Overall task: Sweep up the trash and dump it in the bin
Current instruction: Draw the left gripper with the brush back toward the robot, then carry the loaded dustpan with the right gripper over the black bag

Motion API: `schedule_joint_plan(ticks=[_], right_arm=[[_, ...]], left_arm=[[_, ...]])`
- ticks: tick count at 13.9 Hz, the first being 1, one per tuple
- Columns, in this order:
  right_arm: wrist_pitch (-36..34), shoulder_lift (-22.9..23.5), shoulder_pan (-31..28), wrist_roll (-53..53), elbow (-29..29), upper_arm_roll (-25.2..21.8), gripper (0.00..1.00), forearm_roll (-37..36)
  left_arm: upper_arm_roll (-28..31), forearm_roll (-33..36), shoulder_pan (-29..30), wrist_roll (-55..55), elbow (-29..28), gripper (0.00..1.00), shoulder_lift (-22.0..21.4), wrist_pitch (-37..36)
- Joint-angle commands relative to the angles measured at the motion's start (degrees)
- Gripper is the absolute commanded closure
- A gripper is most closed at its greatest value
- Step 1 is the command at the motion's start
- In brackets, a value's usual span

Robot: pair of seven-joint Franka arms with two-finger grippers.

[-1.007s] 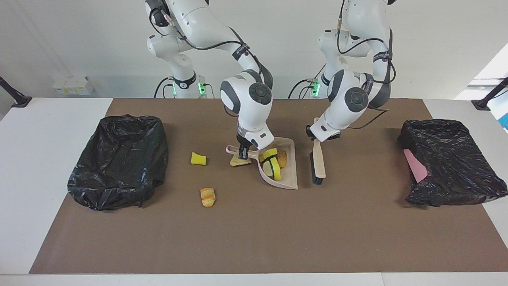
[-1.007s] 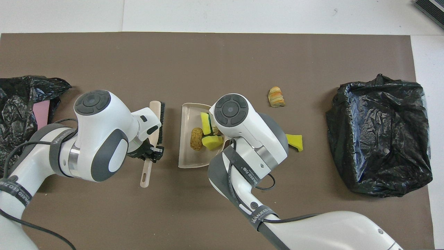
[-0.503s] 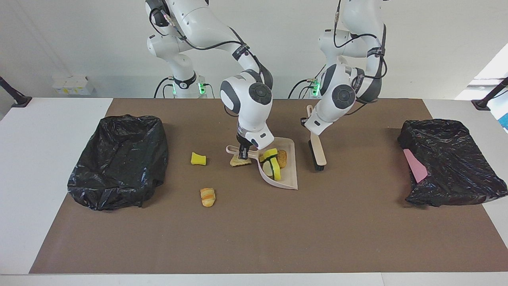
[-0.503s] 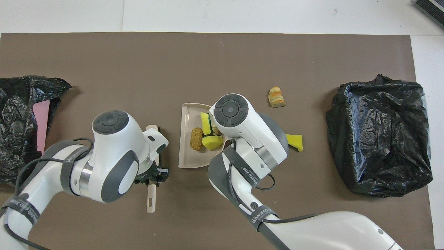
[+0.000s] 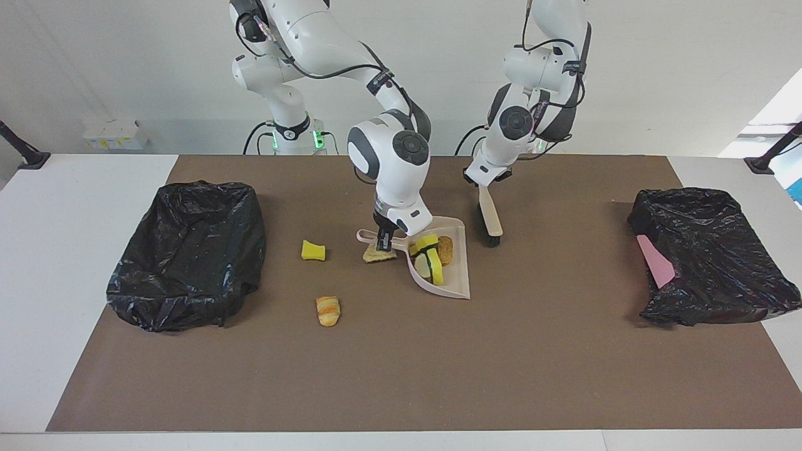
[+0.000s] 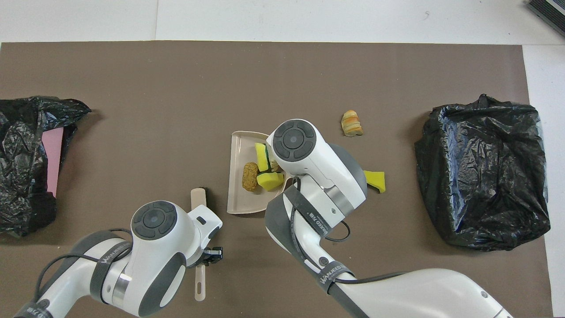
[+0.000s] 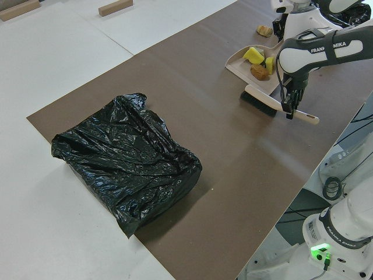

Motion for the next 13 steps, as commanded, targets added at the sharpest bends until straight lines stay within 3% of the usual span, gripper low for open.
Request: schedule_joint_plan(ticks=[1, 10, 13], right_arm=[[1.1, -1.1, -0.6, -0.9, -1.7, 0.4, 1.0, -1.2], [1.1, -1.4, -1.4, -1.5, -1.4, 0.4, 1.0, -1.0], [0.3, -4.3, -4.2, -5.0, -1.4, 0.4, 1.0, -0.2]], left_arm=[[0.6, -1.0, -2.9, -3.6, -2.1, 1.0, -2.1, 2.4], [0.5, -2.2, -4.0, -4.9, -1.5, 1.0, -1.9, 2.4], [0.5, -2.6, -4.0, -5.0, -0.3, 1.0, -1.4, 1.7]])
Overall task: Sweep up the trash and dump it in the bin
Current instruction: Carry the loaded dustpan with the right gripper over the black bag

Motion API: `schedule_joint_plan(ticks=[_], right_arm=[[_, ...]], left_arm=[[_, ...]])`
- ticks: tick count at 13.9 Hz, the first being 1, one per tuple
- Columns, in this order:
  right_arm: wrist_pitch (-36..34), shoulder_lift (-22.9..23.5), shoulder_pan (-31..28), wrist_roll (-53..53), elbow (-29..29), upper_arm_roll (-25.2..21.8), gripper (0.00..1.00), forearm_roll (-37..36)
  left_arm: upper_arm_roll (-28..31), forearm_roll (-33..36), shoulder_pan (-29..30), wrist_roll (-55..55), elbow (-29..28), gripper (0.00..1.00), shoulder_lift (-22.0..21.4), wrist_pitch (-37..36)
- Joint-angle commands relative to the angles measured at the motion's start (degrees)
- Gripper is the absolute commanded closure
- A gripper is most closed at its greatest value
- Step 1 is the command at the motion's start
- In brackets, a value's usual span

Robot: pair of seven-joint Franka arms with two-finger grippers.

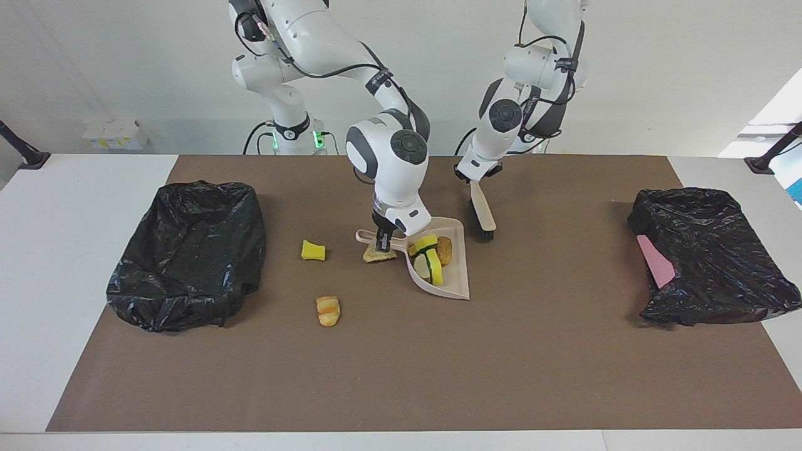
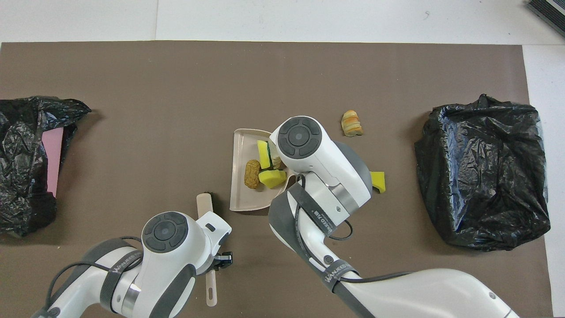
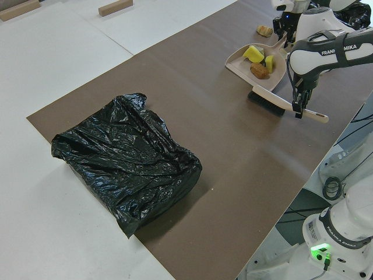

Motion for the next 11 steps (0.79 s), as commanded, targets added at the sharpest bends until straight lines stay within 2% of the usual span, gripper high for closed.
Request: schedule_joint_plan(ticks=[1, 7, 11], right_arm=[[-0.4, -4.6, -4.1, -5.1, -1.5, 0.6, 1.0, -0.1], [-6.9, -12.3, -11.0, -12.3, -1.6, 0.5, 1.0, 1.9], [-9.7, -17.2, -19.4, -21.7, -1.7, 0.5, 1.0, 2.0]], left_arm=[[0.4, -1.4, -1.4, -1.3, -0.2, 1.0, -1.1, 0.4], [0.4, -4.6, -6.0, -3.1, -0.2, 1.0, -1.2, 3.5], [0.4, -5.9, -9.4, -6.7, -0.2, 1.0, -1.2, 5.7]])
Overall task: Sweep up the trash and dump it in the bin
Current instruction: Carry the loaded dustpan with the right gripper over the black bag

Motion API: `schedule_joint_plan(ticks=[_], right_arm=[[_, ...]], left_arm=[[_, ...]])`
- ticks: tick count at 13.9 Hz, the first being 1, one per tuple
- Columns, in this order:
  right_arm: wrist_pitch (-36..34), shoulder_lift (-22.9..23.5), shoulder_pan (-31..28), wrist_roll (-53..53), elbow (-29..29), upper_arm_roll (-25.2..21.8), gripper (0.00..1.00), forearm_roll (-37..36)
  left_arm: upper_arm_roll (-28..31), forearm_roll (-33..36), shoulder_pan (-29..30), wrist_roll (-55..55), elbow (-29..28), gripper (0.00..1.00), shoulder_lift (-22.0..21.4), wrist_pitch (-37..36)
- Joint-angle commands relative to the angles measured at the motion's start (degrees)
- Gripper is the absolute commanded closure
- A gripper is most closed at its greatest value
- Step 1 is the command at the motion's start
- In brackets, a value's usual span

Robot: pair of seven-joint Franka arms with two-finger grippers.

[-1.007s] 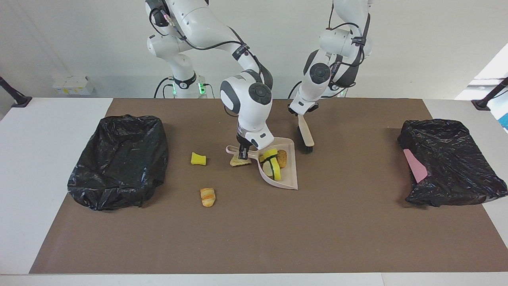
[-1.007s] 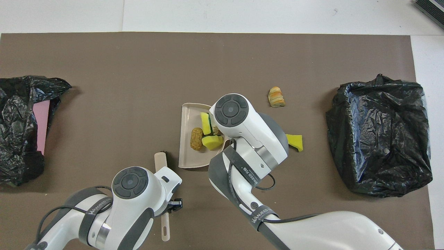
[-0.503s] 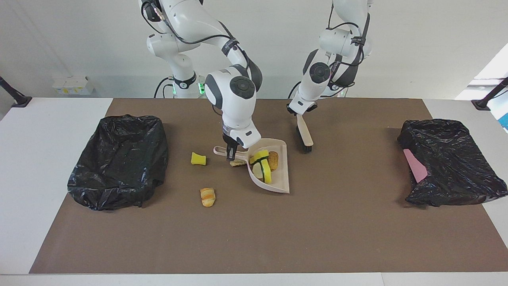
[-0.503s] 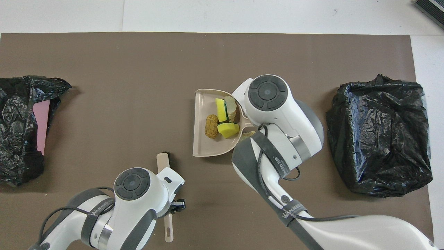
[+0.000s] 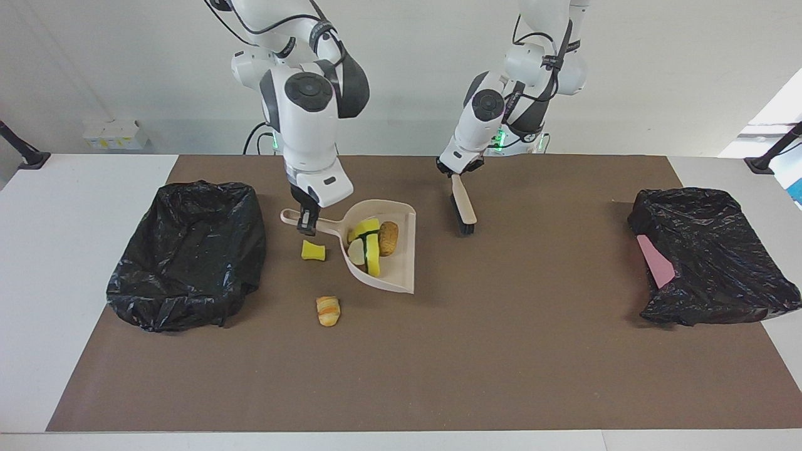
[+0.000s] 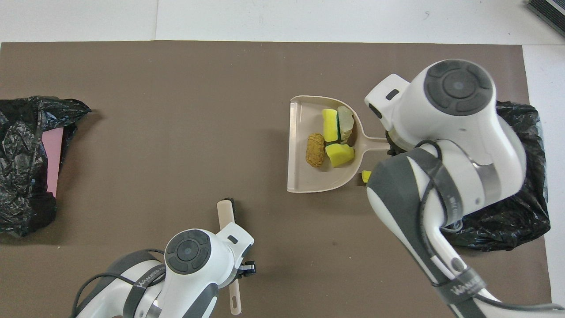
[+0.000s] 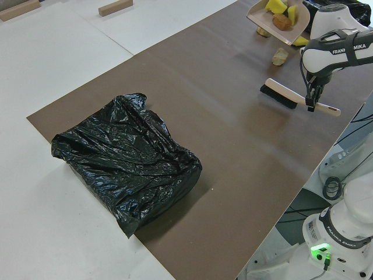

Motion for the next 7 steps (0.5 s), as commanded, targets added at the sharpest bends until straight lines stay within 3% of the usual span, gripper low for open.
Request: schedule_joint_plan(ticks=[1, 7], right_arm=[[-1.5, -4.3, -6.8, -8.3, -1.8, 0.6, 1.0, 2.1], [-1.8, -6.0, -24.2, -26.5, -2.3, 0.6, 1.0, 4.2]], left_arm=[[0.7, -1.2, -2.7, -2.1, -0.4, 1.0, -1.0, 1.6], [0.7, -1.7, -2.8, -2.3, -0.4, 1.0, -0.2, 2.8]])
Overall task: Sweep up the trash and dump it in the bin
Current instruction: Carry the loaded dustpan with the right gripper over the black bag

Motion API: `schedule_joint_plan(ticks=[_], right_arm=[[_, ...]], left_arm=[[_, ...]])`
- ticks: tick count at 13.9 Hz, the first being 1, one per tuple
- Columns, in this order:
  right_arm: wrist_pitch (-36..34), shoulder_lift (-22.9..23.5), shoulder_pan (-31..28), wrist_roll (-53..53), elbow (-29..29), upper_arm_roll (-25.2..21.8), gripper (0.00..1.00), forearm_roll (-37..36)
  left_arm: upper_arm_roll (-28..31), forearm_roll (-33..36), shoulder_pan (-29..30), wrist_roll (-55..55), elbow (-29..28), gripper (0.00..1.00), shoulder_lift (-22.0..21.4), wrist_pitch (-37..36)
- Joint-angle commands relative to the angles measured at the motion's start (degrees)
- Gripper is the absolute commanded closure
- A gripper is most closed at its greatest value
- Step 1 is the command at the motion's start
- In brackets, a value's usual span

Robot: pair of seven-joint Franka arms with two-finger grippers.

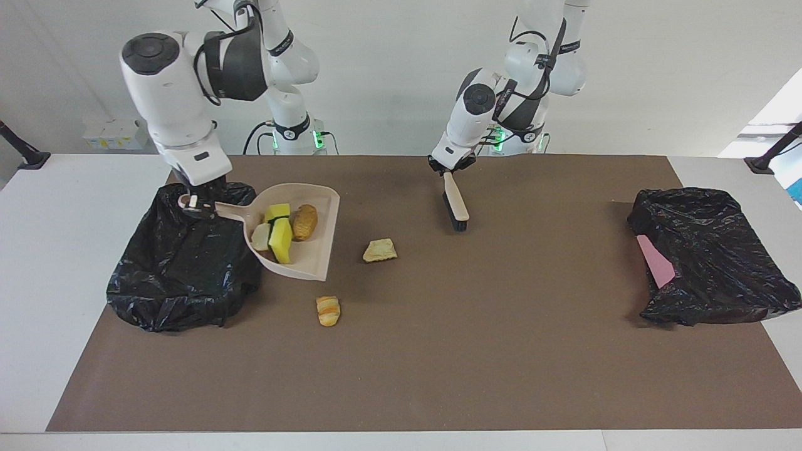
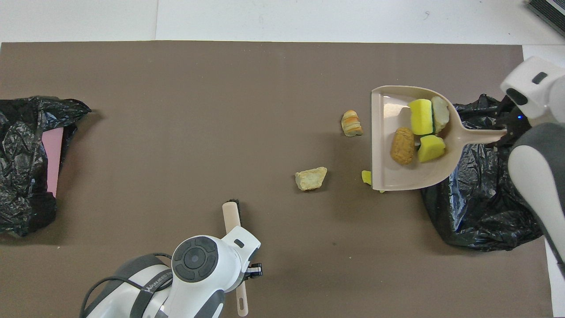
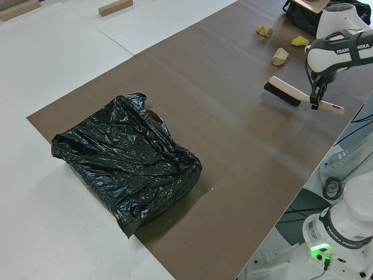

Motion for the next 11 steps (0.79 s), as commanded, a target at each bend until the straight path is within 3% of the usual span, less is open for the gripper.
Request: schedule_joint_plan(ticks=[1, 7, 11], right_arm=[[1.0, -1.9, -8.0, -7.8, -2.6, 0.8, 1.0, 1.5], [17.7, -10.8, -19.4, -22.0, -18.6, 0.3, 1.0, -0.7], [23.5, -12.1, -19.8, -20.6, -21.6, 0.2, 1.0, -12.8]], left_arm=[[0.7, -1.1, -1.1, -0.7, -0.4, 1.0, -0.3, 1.1], [0.7, -1.1, -1.1, -0.9, 0.8, 1.0, 0.0, -3.2], [0.8, -1.1, -2.0, -1.6, 0.5, 0.97, 0.3, -4.6]])
